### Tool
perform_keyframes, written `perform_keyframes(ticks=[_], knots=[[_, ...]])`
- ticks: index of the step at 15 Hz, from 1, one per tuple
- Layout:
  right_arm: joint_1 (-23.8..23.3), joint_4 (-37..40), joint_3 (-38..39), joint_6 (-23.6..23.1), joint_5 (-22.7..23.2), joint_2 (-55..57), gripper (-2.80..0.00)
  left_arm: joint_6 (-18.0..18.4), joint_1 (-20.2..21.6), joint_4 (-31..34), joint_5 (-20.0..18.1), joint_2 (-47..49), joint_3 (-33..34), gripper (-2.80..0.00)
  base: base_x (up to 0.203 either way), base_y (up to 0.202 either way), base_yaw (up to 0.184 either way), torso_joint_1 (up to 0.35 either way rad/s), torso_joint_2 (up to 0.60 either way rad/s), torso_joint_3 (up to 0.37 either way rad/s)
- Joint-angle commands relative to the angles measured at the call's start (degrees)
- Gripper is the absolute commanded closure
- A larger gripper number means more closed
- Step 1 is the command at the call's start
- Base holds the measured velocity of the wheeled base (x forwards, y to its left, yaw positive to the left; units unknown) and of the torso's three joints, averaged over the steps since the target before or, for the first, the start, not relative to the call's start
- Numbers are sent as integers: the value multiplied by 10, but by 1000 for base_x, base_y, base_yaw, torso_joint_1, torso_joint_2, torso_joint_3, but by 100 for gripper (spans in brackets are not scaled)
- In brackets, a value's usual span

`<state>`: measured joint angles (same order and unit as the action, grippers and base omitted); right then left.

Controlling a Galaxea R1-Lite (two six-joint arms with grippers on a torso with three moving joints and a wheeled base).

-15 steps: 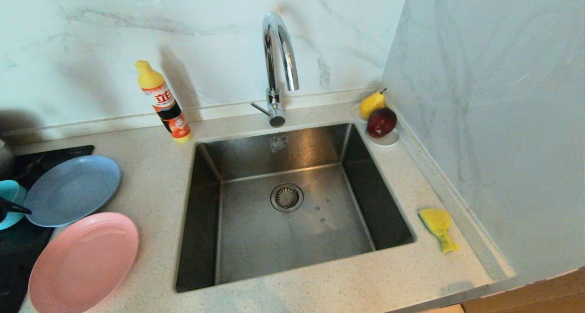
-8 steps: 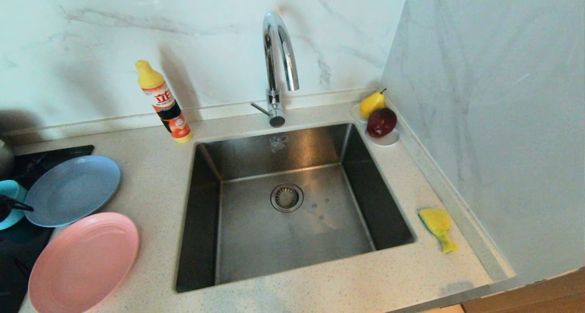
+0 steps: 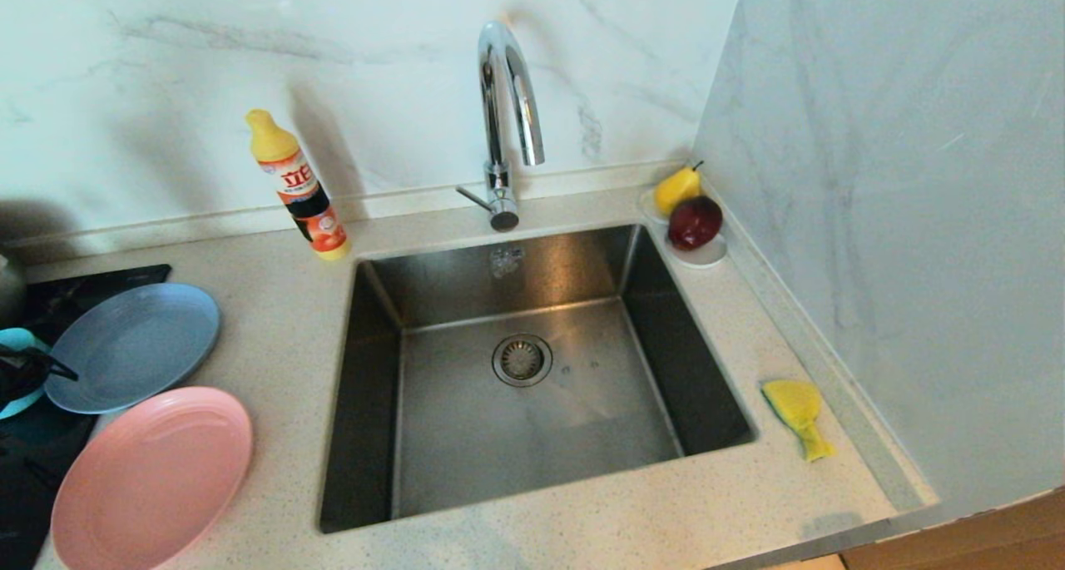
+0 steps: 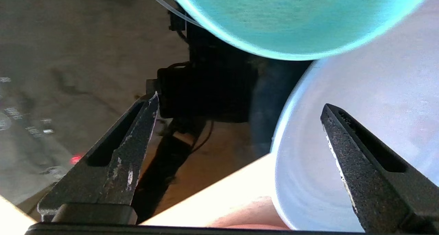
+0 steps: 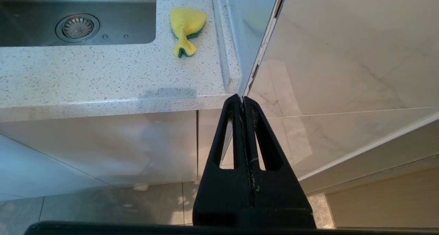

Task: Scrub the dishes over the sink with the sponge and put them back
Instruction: Place the plate on the plate

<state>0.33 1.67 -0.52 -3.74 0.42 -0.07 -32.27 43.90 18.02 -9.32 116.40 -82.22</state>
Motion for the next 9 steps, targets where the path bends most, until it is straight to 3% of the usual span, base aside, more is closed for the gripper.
perform_keyframes(ticks=[1, 9], knots=[[0, 0, 0, 0, 0, 0, 0, -4, -8, 2, 2, 4, -7, -280, 0, 0, 0, 0, 0, 0], [0, 0, 0, 0, 0, 0, 0, -10, -12, 4, 1, 10, -8, -280, 0, 0, 0, 0, 0, 0]])
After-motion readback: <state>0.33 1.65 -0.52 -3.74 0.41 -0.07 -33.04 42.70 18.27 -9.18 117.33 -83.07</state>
